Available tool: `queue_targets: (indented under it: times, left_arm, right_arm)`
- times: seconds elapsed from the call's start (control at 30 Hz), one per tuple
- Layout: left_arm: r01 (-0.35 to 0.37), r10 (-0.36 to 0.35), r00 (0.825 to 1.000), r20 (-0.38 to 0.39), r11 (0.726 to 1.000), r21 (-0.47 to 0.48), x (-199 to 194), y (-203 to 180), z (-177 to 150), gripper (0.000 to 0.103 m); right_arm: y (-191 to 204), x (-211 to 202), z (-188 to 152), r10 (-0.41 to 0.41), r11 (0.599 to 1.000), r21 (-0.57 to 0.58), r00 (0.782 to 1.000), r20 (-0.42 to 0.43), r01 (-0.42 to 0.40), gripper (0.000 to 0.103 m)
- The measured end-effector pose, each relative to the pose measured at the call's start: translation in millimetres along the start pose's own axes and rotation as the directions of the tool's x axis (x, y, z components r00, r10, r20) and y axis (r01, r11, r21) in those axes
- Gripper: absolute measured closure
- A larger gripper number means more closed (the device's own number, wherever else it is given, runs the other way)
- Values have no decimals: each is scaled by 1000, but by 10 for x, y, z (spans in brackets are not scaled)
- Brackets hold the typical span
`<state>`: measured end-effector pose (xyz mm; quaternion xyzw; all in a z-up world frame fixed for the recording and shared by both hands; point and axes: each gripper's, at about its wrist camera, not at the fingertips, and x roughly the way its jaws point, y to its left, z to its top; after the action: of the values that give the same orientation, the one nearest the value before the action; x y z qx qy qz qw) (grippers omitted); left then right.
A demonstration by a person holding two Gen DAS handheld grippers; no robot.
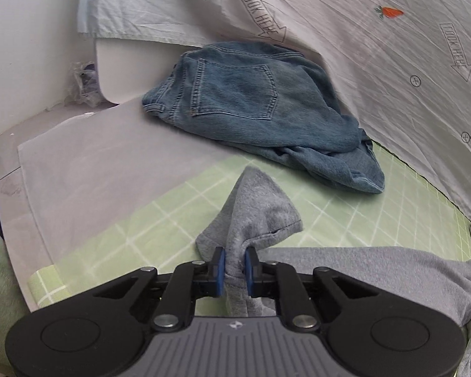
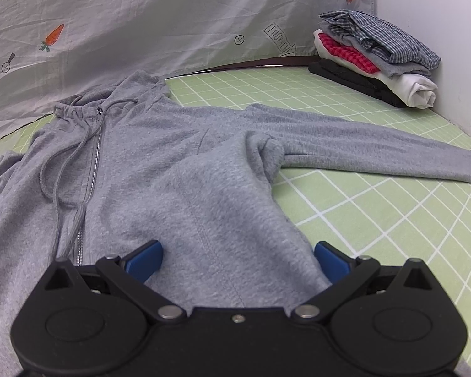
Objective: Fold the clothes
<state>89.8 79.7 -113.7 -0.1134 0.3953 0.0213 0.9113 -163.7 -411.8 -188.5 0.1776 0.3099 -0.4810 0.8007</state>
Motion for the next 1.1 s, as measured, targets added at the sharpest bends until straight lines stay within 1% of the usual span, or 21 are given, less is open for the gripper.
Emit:
queue_targets:
  times: [0.1,0.2,0.3,0.4,0.43,0.5,0.53,0.57,0.63,0.67,0.77,0.87,0.93,1.03,1.1]
  left_arm:
    - [-41,40,999,-16,998,-51,-78,164,-112,88]
    - [-76,71,996,-55,993,-94,-104,292,-230,88]
    - [-96,84,992,-94,986,-137,-125,435,-338,84]
    - [-106,92,991,-96,983,-152,-171,494,-383,83]
    - [-115,101,990,-97,982,-147,-181,490,-379,80]
    - [-140,127,987,-100,981,-138,-199,482,-366,70]
    - [-168,155,982,-106,977,-133,-203,476,-352,59]
    - [-192,179,978,-109,973,-130,-212,474,-339,50]
    - [-216,203,974,-103,967,-134,-261,477,-310,43]
    - [-221,208,973,-98,966,-137,-295,468,-288,41]
    - [-201,193,978,-76,973,-114,-367,321,-205,37]
    - [-171,167,984,-55,982,-76,-421,133,-116,36]
    - [-125,124,991,-48,992,-23,-397,-96,-52,35]
    - [-31,34,998,-58,998,64,-317,-505,10,35]
    - [46,-36,996,-82,991,127,-229,-868,-3,35]
  right_arm:
    - [7,-1,-7,-2,1000,0,1000,6,2,0]
    - [13,-4,-16,-4,1000,1,1000,12,4,0]
    - [9,-8,-23,-4,1000,0,1000,19,4,0]
    - [14,-10,-27,-4,1000,-1,1000,22,4,0]
    - [14,-11,-28,-4,1000,-1,1000,23,4,0]
    - [10,-11,-31,-3,1000,-1,1000,25,3,0]
    - [8,-10,-31,-3,1000,-1,1000,25,3,0]
    - [7,-9,-31,-3,1000,-1,1000,25,3,0]
    - [5,-8,-29,-2,1000,-3,1000,23,2,0]
    - [8,-9,-24,-2,1000,-6,1000,18,2,0]
    - [2,-5,34,16,999,-27,1000,-19,-16,0]
    - [-23,3,128,51,996,-69,995,-84,-57,0]
    - [-43,-3,202,75,990,-108,990,-119,-88,0]
    - [-79,-49,320,111,982,-146,989,-96,-124,0]
    - [-127,-49,440,134,979,-142,987,-84,-145,0]
